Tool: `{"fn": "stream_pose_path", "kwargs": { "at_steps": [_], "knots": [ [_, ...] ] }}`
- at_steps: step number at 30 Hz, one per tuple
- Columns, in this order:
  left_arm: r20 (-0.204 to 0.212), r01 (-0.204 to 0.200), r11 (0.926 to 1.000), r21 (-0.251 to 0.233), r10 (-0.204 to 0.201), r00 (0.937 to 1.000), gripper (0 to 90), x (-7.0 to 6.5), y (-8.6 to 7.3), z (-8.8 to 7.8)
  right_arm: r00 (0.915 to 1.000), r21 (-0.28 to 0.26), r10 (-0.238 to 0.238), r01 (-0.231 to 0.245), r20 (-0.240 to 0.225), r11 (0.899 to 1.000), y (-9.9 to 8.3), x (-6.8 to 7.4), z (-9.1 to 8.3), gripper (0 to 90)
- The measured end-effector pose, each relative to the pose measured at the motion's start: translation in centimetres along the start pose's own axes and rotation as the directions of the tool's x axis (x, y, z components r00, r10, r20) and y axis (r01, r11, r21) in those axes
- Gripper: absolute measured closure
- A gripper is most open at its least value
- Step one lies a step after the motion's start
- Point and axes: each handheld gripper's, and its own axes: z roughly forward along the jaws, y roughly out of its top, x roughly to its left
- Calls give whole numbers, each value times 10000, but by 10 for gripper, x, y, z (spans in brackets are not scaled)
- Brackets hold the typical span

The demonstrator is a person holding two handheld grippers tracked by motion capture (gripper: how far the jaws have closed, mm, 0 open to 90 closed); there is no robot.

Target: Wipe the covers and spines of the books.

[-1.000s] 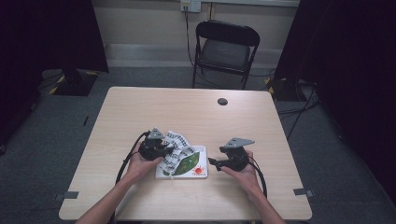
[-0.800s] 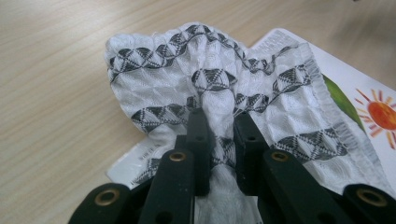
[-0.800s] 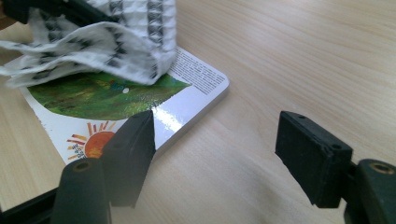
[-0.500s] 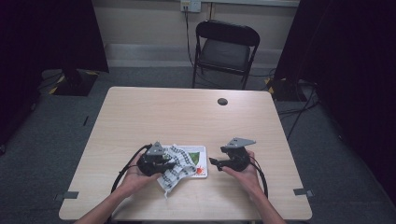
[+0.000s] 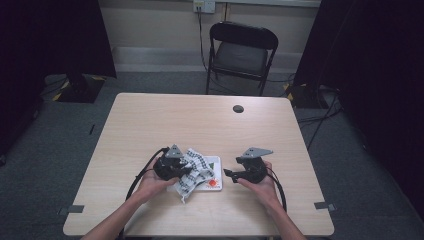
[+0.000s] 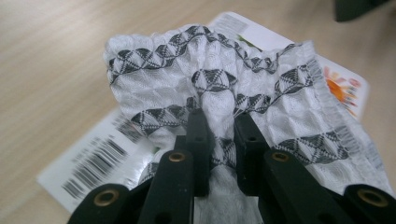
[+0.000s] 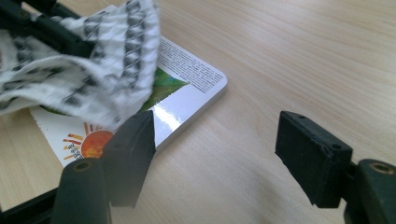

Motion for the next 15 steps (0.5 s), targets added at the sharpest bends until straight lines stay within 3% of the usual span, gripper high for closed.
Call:
{"fn": "stream_pose_path", "kwargs": {
  "at_steps": [2,5,8,11,15],
  "knots": [
    [42,298,9993,-214,-297,9995,794,6,0,3,10000,34,-8,8,-5,10000,0,0,0,279],
    [-366,206,9998,-30,-207,9991,794,10,7,6,10000,43,4,-4,0,10000,0,0,1,277],
    [-371,485,9986,-223,-493,9981,794,13,9,11,10000,-9,7,-7,9,10000,0,0,0,274],
    [-400,69,9998,-191,-76,9992,794,10,8,10,10000,-147,43,-43,5,9999,1,0,-3,269],
    [43,-191,9998,-117,191,9998,793,3,5,8,10000,-246,28,-26,90,9997,3,-1,-8,228]
  ]
}}
